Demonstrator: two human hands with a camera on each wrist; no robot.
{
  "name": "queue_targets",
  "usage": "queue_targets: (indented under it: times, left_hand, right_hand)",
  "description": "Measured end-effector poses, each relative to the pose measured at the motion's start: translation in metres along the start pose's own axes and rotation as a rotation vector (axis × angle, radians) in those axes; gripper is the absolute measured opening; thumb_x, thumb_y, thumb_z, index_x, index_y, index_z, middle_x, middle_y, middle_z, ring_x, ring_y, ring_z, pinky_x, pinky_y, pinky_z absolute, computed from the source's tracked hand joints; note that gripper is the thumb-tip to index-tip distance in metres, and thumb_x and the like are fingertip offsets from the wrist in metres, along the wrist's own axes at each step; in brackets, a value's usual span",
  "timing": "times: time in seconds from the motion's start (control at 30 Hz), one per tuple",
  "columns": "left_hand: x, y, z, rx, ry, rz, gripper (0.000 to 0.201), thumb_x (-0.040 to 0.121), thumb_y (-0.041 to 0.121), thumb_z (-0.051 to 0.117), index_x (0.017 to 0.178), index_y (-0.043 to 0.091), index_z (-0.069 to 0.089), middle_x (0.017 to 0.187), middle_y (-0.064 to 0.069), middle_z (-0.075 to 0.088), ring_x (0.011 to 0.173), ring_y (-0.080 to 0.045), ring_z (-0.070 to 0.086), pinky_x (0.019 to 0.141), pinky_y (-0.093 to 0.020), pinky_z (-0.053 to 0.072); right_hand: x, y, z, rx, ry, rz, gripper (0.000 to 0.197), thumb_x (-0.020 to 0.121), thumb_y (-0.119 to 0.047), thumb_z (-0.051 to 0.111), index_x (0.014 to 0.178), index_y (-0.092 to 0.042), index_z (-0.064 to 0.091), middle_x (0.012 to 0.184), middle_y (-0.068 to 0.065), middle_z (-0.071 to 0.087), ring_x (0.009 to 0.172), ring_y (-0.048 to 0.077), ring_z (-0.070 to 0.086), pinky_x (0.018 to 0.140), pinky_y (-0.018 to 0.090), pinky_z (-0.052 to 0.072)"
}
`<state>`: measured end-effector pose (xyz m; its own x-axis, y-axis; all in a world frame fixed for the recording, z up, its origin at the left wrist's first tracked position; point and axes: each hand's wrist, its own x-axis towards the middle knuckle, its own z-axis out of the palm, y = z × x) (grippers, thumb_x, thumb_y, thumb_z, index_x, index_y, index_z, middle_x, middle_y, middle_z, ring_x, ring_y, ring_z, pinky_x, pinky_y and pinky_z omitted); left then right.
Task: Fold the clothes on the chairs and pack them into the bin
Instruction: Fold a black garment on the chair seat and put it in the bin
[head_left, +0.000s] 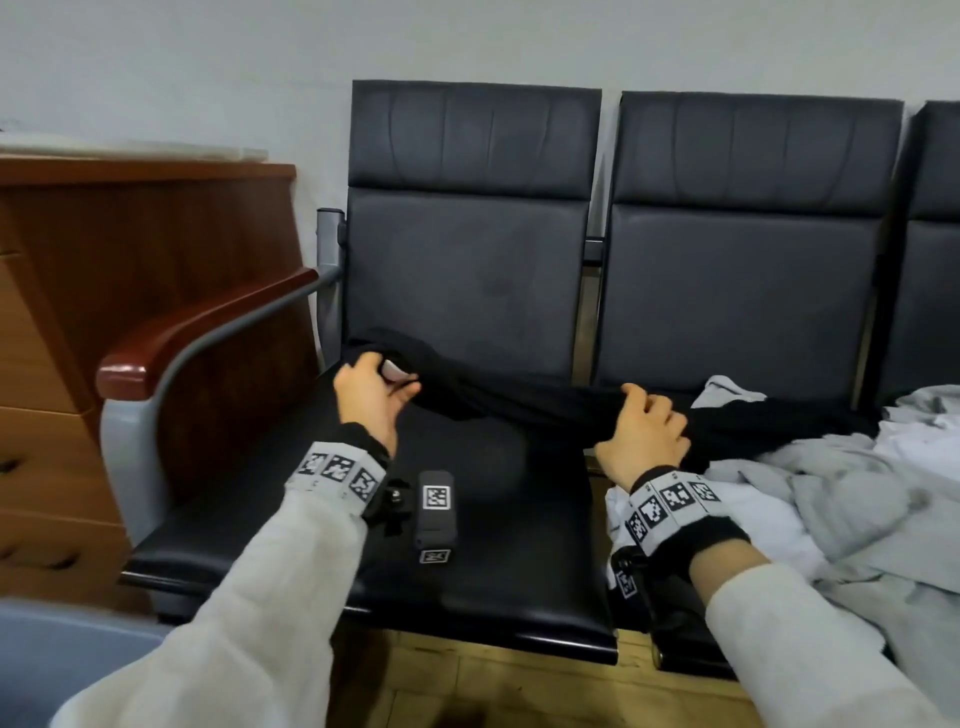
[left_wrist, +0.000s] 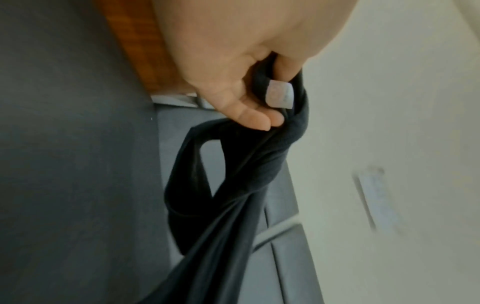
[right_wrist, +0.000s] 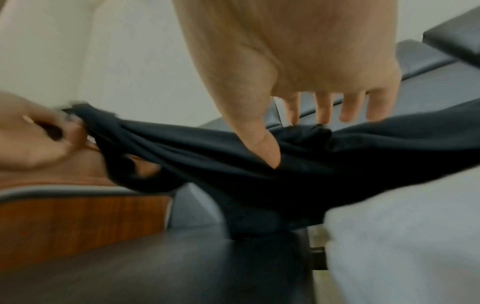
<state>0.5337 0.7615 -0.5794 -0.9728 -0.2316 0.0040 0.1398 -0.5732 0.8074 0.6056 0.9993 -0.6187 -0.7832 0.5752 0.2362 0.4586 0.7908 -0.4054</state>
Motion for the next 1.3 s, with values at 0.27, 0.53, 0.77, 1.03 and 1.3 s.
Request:
queue_targets:
  times: [0.27, 0.53, 0.77, 1.03, 1.3]
  left_hand:
    - [0.003, 0.027, -0.039, 0.163, 0.022, 0.088, 0.020, 0.092, 0.006, 0.041, 0.077, 0.013, 0.052, 0.051, 0.005, 0.055, 0.056, -0.016, 0.055, 0.044, -0.017, 0.046]
    - [0.014, -0.008, -0.079, 1.045, -0.071, -0.170, 0.072, 0.081, 0.001, 0.064, 0.141, -0.001, 0.025, 0.136, -0.020, 0.046, 0.123, -0.033, 0.048, 0.101, -0.037, 0.042]
    - [0.022, -0.044, -0.098, 1.811, -0.224, -0.252, 0.076, 0.064, 0.070, 0.065, 0.120, 0.019, 0.058, 0.137, -0.012, 0.044, 0.128, -0.031, 0.041, 0.107, -0.043, 0.037]
    - [0.016, -0.056, -0.064, 0.939, -0.226, -0.181, 0.032, 0.098, 0.022, 0.043, 0.127, 0.008, 0.043, 0.123, -0.016, 0.057, 0.109, -0.035, 0.059, 0.089, -0.044, 0.050]
    - [0.057, -0.009, -0.058, 0.627, -0.049, 0.117, 0.020, 0.094, 0.030, 0.048, 0.090, 0.014, 0.058, 0.097, -0.010, 0.062, 0.091, -0.022, 0.057, 0.091, -0.040, 0.049]
  right_hand:
    - [0.001, -0.008, 0.044, 0.105, -0.488, -0.366, 0.065, 0.075, -0.046, 0.074, 0.132, -0.030, 0.050, 0.133, 0.001, 0.046, 0.128, 0.024, 0.044, 0.109, 0.042, 0.035]
    - [-0.006, -0.040, 0.049, 0.110, -0.547, -0.211, 0.034, 0.078, -0.038, 0.075, 0.103, -0.017, 0.071, 0.099, -0.001, 0.068, 0.103, 0.017, 0.063, 0.084, 0.022, 0.046]
    - [-0.004, -0.041, 0.049, 0.108, -0.652, -0.265, 0.022, 0.075, -0.030, 0.079, 0.080, -0.026, 0.058, 0.084, -0.010, 0.055, 0.095, 0.014, 0.056, 0.080, 0.023, 0.043]
    - [-0.009, -0.045, 0.034, 0.811, -0.777, -0.222, 0.015, 0.088, -0.002, 0.062, 0.100, -0.008, 0.067, 0.096, 0.004, 0.067, 0.089, 0.013, 0.062, 0.087, 0.020, 0.049]
    - [0.006, -0.051, 0.023, 1.459, -0.526, 0.073, 0.025, 0.096, -0.010, 0.053, 0.117, -0.002, 0.065, 0.110, 0.015, 0.070, 0.105, 0.027, 0.067, 0.092, 0.040, 0.053]
